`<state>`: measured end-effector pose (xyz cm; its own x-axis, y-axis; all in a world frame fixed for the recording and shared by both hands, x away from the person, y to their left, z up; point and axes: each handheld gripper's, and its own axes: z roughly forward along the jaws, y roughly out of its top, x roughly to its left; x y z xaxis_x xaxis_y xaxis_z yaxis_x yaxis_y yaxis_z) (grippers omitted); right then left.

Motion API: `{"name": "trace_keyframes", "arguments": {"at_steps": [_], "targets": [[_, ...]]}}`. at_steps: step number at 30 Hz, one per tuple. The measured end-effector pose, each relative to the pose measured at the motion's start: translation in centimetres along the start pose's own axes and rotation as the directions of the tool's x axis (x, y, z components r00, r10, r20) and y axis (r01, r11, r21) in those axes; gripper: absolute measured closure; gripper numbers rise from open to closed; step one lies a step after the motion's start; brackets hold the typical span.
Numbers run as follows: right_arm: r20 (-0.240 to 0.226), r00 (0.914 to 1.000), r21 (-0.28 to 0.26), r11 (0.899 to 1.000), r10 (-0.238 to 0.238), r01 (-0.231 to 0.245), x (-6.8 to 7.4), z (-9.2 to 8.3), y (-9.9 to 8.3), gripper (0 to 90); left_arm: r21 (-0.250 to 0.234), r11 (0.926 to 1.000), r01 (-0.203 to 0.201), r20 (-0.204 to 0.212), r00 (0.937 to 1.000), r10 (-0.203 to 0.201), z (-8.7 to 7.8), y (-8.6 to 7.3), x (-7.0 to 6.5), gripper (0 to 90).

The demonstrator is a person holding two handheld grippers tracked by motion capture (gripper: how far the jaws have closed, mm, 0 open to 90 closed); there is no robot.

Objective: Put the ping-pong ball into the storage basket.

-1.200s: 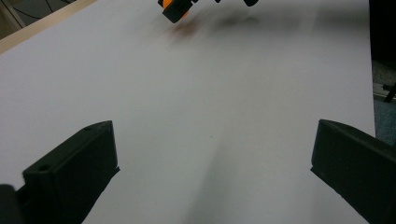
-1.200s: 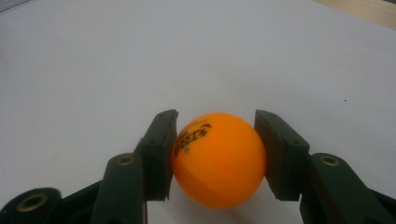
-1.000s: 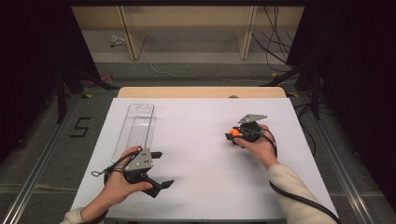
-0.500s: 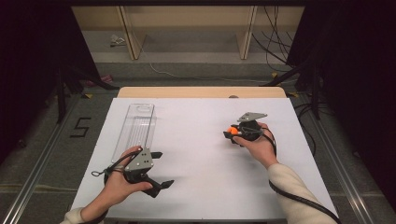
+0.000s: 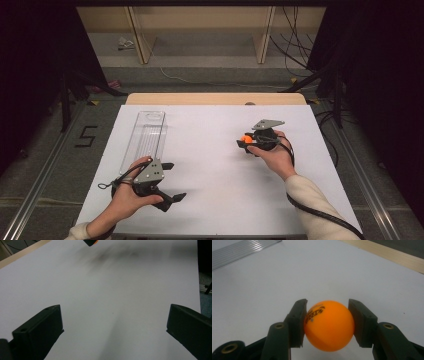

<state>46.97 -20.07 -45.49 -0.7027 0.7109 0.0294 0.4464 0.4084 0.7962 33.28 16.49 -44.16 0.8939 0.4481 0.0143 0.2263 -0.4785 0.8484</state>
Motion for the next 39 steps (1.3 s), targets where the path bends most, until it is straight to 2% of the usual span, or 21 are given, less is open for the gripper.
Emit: {"name": "trace_keyframes", "arguments": {"at_steps": [39], "targets": [[-0.030,0.9991,-0.025,0.999,-0.030,0.029,1.6,0.1,1.3,51.5,0.000,1.0000,0.000,0.000,1.0000,0.000,0.0,0.0,0.0,0.0]]}}
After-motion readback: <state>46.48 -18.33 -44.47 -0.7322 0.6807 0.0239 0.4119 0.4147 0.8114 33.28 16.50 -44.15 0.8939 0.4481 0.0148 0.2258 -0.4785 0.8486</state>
